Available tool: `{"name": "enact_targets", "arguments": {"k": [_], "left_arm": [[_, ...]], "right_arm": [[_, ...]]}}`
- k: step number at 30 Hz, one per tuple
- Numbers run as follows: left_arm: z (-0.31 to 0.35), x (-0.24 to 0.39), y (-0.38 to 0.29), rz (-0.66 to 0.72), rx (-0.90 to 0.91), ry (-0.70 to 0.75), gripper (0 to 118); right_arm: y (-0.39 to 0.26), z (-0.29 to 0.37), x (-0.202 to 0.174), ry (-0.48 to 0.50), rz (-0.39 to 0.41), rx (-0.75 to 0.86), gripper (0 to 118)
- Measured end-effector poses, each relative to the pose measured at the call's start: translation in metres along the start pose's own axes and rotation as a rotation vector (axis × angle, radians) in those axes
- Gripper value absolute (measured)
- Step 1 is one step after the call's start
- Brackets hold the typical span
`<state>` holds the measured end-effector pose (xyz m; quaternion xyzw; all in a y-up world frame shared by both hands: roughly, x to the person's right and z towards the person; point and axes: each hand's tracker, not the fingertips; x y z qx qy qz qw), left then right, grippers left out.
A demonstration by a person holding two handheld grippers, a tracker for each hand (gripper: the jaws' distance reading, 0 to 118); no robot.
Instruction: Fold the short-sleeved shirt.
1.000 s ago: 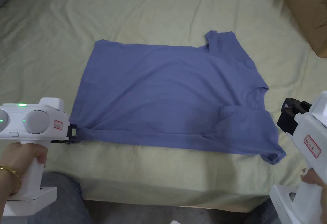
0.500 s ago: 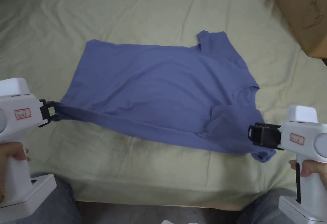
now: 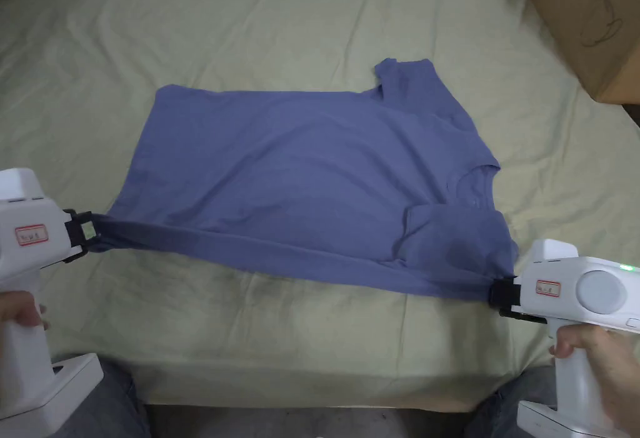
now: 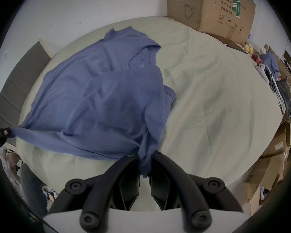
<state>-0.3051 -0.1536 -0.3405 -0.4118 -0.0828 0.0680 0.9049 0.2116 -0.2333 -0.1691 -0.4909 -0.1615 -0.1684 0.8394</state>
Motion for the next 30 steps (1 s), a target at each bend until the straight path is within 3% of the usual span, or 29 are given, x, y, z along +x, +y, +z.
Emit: {"name": "enact_targets", "arguments": {"k": [7,11,18,27,28,30], "left_arm": [[-0.007,-0.002,0.039,0.05,0.023,-0.032,0],[-0.024,0.006,0.076,0.071,0.047,-0.05,0],[-0.094,0.031,0.133,0.033,0.004,-0.021,0],[-0.201,0.049,0.157,-0.043,-0.095,0.089,0],[-0.211,0.051,0.157,-0.046,-0.105,0.095,2],[-0.214,0.057,0.152,-0.042,-0.11,0.093,28]], "right_arm": [[0.054,0.047,0.011,0.115,0.01,0.005,7],[0.11,0.056,0.007,0.124,-0.004,0.062,7],[0.196,0.008,-0.015,0.028,-0.023,0.035,7],[0.245,-0.075,-0.03,-0.06,-0.058,-0.082,7],[0.246,-0.082,-0.032,-0.068,-0.067,-0.094,7],[0.249,-0.094,-0.032,-0.082,-0.085,-0.108,7]]}}
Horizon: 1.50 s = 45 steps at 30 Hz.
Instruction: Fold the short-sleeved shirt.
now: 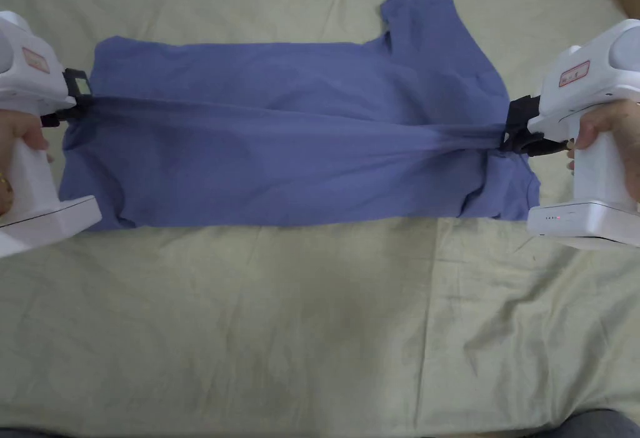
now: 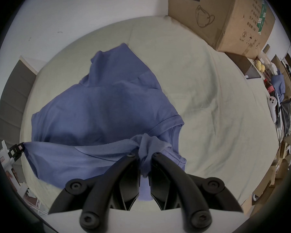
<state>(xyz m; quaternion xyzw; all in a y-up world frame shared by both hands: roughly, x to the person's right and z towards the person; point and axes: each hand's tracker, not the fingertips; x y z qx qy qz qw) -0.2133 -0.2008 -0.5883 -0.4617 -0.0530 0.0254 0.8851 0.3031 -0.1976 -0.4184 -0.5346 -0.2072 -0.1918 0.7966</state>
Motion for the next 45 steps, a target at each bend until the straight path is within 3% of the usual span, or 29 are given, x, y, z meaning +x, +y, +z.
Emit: {"name": "enact_targets", "arguments": {"k": [1,2,3,5,12,16,22,25,27,28,30,31,32,45], "left_arm": [[-0.002,0.001,-0.002,0.008,-0.001,0.005,48],[-0.005,-0.001,-0.003,0.02,0.008,0.014,79],[-0.006,-0.005,-0.004,0.025,0.013,0.016,96],[0.001,-0.007,-0.008,0.013,0.033,0.017,113],[0.101,-0.012,-0.031,-0.109,0.346,-0.049,113],[0.157,-0.013,-0.064,-0.165,0.511,-0.002,114],[0.217,-0.009,-0.125,-0.221,0.616,-0.02,110],[0.233,-0.005,-0.149,-0.255,0.629,-0.045,91],[0.238,-0.003,-0.161,-0.271,0.627,-0.062,68],[0.24,-0.002,-0.167,-0.281,0.624,-0.07,56],[0.244,-0.001,-0.175,-0.281,0.622,-0.067,18],[0.245,0.0,-0.179,-0.278,0.624,-0.07,6],[0.246,-0.001,-0.182,-0.268,0.631,-0.074,0],[0.239,-0.013,-0.162,-0.205,0.563,-0.111,0]], "right_arm": [[0.001,-0.003,0.0,-0.008,-0.01,-0.001,10],[0.0,-0.005,0.0,-0.009,-0.018,0.006,27],[-0.001,-0.002,0.001,-0.004,-0.027,0.026,49],[-0.003,0.008,0.002,-0.006,-0.021,0.074,93],[-0.049,0.11,0.006,0.062,0.125,0.436,95],[-0.108,0.164,0.007,0.02,0.193,0.724,108],[-0.194,0.202,0.001,-0.007,0.242,0.87,110],[-0.227,0.209,-0.004,0.01,0.251,0.887,107],[-0.242,0.212,-0.008,0.019,0.248,0.891,99],[-0.249,0.213,-0.009,0.036,0.245,0.897,88],[-0.258,0.215,-0.013,0.045,0.233,0.895,39],[-0.262,0.215,-0.014,0.045,0.224,0.895,17],[-0.266,0.216,-0.016,0.047,0.212,0.889,3],[-0.266,0.216,-0.012,0.086,0.202,0.881,0]]}}
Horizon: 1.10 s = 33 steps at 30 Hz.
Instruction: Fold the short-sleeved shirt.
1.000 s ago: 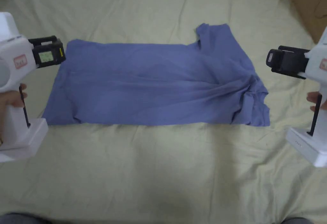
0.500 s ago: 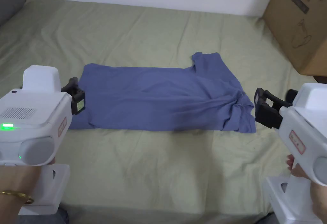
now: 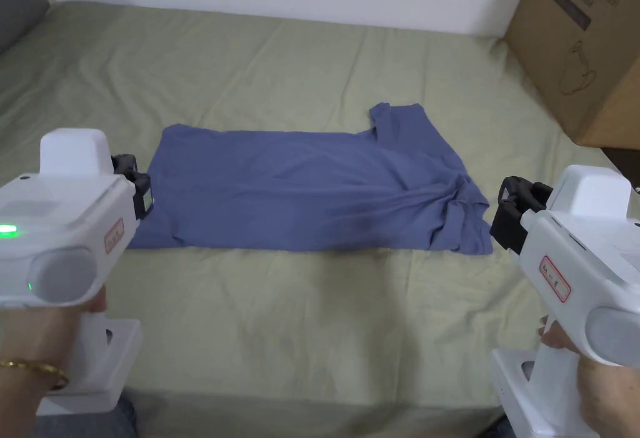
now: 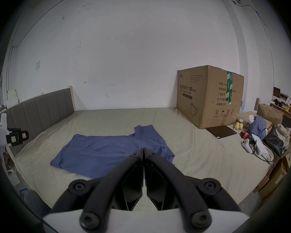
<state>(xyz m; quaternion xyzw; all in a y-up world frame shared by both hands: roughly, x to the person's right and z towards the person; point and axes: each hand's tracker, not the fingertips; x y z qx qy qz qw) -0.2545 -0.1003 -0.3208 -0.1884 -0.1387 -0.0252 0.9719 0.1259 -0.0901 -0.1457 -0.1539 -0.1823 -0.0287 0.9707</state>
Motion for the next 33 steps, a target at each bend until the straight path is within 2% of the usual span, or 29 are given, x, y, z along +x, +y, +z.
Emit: {"name": "enact_targets", "arguments": {"k": [4,6,7,8,9,10,11,16,21,22,26,28,29,30,32,33], "left_arm": [[-0.035,-0.018,0.017,0.054,-0.146,-0.05,0],[-0.055,-0.026,0.021,0.077,-0.226,-0.065,27],[-0.067,-0.03,0.023,0.082,-0.264,-0.067,47],[-0.079,-0.033,0.024,0.099,-0.297,-0.071,75],[-0.09,-0.036,0.025,0.105,-0.329,-0.079,93],[-0.1,-0.038,0.022,0.109,-0.361,-0.091,109],[-0.113,-0.04,0.019,0.117,-0.388,-0.091,118],[-0.172,-0.046,-0.005,0.077,-0.615,-0.028,118],[-0.217,-0.055,-0.039,0.118,-0.82,0.08,117],[-0.224,-0.055,-0.043,0.098,-0.829,0.106,110],[-0.238,-0.054,-0.057,0.036,-0.859,0.106,53],[-0.235,-0.053,-0.06,0.073,-0.857,0.057,34],[-0.234,-0.05,-0.058,0.071,-0.851,0.064,16],[-0.232,-0.046,-0.056,0.053,-0.852,0.062,3],[-0.227,-0.044,-0.053,0.034,-0.849,-0.004,2],[-0.227,-0.044,-0.05,0.037,-0.857,0.018,2]], "right_arm": [[-0.001,-0.003,0.002,0.002,-0.023,-0.011,0],[-0.001,-0.003,-0.002,0.0,-0.028,-0.017,0],[-0.002,-0.005,-0.001,0.002,-0.025,-0.021,0],[-0.004,-0.007,0.0,0.004,-0.019,-0.026,0],[-0.005,-0.007,-0.002,0.002,-0.014,-0.031,0],[-0.007,-0.009,-0.002,-0.001,-0.011,-0.039,0],[-0.008,-0.012,-0.001,-0.001,-0.012,-0.047,0],[-0.017,-0.031,0.001,-0.018,-0.024,-0.111,0],[-0.024,-0.051,0.004,-0.04,-0.011,-0.162,0],[-0.025,-0.055,0.005,-0.044,-0.009,-0.175,0],[-0.028,-0.069,0.0,-0.045,0.009,-0.205,0],[-0.03,-0.073,-0.003,-0.044,0.016,-0.21,0],[-0.03,-0.073,-0.004,-0.042,0.015,-0.213,0],[-0.031,-0.075,-0.005,-0.039,0.011,-0.216,0],[-0.031,-0.079,-0.008,-0.033,0.01,-0.226,0],[-0.031,-0.081,-0.007,-0.034,0.013,-0.231,0]]}}
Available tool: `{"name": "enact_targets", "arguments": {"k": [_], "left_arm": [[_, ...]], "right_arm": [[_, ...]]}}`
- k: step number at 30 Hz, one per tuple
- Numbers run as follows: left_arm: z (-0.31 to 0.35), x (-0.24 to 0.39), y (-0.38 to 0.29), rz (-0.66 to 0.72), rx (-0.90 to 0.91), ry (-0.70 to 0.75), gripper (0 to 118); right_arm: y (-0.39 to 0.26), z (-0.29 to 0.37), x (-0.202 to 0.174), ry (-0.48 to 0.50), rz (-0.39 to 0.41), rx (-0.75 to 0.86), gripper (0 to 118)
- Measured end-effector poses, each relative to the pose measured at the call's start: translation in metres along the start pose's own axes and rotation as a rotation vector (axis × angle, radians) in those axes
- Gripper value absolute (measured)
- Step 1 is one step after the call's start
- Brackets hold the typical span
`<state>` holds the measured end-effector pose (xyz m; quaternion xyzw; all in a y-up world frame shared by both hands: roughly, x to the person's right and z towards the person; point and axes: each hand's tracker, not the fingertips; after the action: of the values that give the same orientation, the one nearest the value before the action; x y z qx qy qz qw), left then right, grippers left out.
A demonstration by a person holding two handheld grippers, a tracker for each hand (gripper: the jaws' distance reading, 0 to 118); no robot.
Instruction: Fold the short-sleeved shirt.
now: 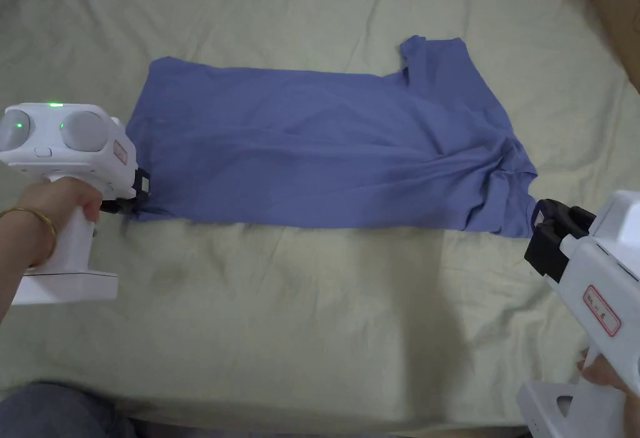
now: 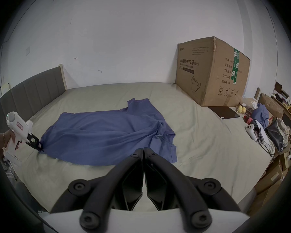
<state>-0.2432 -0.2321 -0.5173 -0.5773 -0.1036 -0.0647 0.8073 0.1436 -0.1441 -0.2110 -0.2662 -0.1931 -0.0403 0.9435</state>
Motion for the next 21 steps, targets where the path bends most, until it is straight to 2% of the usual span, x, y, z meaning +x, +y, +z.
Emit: {"name": "enact_targets", "arguments": {"k": [2,6,9,10,12,13,14,18,21], "left_arm": [[0.012,0.0,0.003,0.0,0.014,-0.007,1],[0.047,-0.009,0.006,0.049,0.159,-0.055,1],[0.071,-0.01,0.004,0.069,0.229,-0.087,1],[0.077,-0.01,0.003,0.071,0.24,-0.089,1],[0.084,-0.009,0.001,0.078,0.255,-0.089,1],[0.084,-0.008,0.001,0.079,0.262,-0.093,1],[0.086,-0.007,0.0,0.079,0.268,-0.095,1],[0.081,-0.003,-0.006,0.072,0.273,-0.077,1],[0.069,-0.002,-0.011,0.084,0.249,-0.062,1]], "right_arm": [[0.006,-0.004,0.001,0.005,0.01,-0.009,0],[0.032,-0.014,0.013,0.013,0.017,-0.03,0],[0.056,-0.03,0.026,0.0,-0.009,-0.064,2],[0.065,-0.04,0.03,0.011,-0.024,-0.1,10],[0.077,-0.061,0.039,0.034,-0.031,-0.172,75],[0.081,-0.076,0.042,0.039,-0.013,-0.233,100],[0.081,-0.09,0.043,0.033,0.003,-0.286,112],[0.068,-0.144,0.051,-0.025,0.025,-0.454,112],[0.045,-0.177,0.057,-0.077,-0.035,-0.578,112]]}}
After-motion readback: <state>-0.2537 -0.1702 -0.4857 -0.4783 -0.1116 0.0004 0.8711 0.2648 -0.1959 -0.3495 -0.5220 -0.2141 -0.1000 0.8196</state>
